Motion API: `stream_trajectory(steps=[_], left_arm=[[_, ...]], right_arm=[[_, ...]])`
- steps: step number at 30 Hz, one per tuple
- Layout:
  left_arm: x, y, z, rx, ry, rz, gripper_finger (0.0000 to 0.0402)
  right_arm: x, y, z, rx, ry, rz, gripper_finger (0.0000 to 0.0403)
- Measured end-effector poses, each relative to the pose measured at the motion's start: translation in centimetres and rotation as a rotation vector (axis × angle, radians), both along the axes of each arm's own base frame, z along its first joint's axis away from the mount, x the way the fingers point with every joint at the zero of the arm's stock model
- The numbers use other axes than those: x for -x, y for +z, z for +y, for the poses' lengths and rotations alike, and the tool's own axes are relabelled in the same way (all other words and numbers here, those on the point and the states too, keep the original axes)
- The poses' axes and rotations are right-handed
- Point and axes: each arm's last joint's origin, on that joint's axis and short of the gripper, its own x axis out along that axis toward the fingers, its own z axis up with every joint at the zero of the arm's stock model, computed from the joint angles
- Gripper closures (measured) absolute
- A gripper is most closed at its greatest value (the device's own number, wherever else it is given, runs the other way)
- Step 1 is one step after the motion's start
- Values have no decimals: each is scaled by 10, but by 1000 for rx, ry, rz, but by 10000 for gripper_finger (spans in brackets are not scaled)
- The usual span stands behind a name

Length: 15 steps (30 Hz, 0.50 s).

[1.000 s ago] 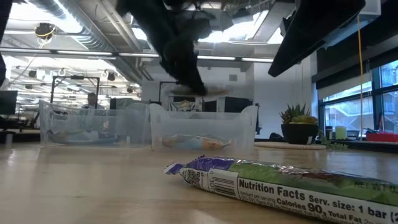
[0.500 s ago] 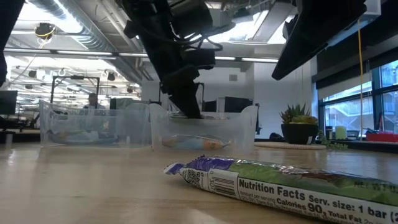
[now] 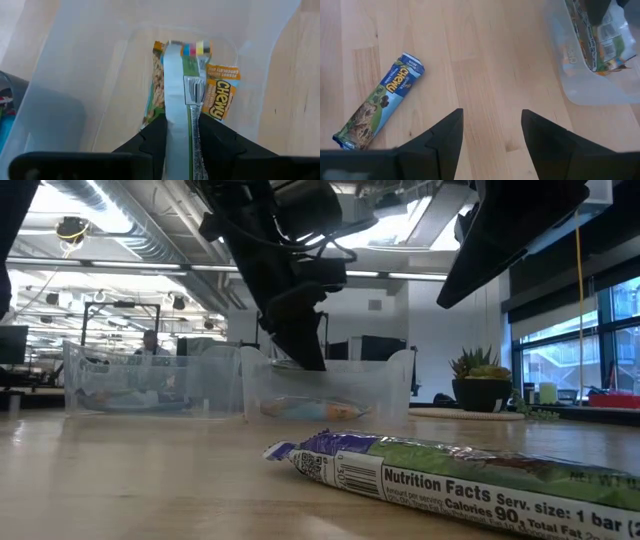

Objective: Pick and place Granola Bars by type
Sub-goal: Put the yellow granola bar into the right transparent bin, then put the blue granola bar into the left transparent bin

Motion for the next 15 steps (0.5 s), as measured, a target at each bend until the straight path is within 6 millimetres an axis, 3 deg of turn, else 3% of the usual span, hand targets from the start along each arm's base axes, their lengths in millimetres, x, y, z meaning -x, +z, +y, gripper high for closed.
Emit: stream_trajectory(steps=[9,15], left_arm=[[0,1,-1,21,8,-7,222],[4,16,-2,27,-23,-45,166]], right_arm=[[0,0,0,0,0,0,199],[5,0,-2,21,-2,38,199]])
